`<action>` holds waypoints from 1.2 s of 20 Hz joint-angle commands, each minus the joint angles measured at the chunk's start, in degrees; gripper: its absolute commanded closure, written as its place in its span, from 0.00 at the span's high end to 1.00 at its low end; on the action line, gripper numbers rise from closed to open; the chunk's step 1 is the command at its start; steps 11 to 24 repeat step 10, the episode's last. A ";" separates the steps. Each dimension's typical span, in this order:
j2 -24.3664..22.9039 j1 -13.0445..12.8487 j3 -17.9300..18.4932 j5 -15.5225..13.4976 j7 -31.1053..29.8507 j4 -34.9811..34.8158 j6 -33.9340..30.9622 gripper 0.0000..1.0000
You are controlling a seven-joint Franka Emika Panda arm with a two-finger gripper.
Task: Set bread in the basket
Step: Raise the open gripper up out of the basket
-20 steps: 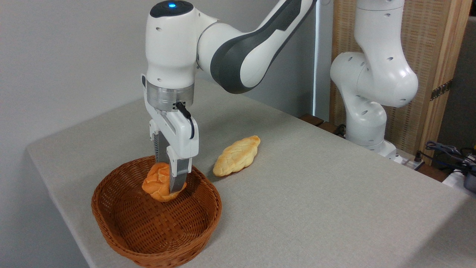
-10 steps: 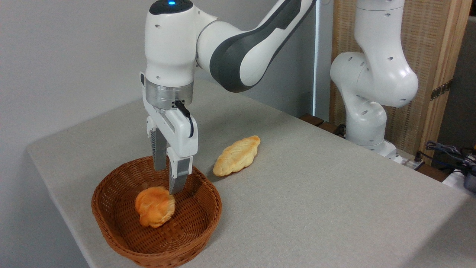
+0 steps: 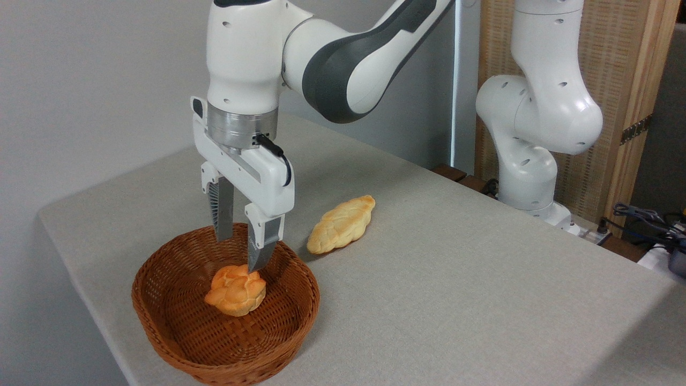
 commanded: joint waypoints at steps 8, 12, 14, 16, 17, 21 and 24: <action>-4.82 0.39 2.13 4.69 -0.05 1.16 -15.37 1.00; -5.00 0.39 3.09 4.69 0.39 1.25 -16.08 1.00; -5.00 0.39 3.09 4.69 0.39 1.25 -16.08 1.00; -5.00 0.39 3.09 4.69 0.39 1.25 -16.08 1.00; -5.00 0.39 3.09 4.69 0.39 1.25 -16.08 1.00; -5.00 0.39 3.09 4.69 0.39 1.25 -16.08 1.00; -5.00 0.39 3.09 4.69 0.39 1.25 -16.08 1.00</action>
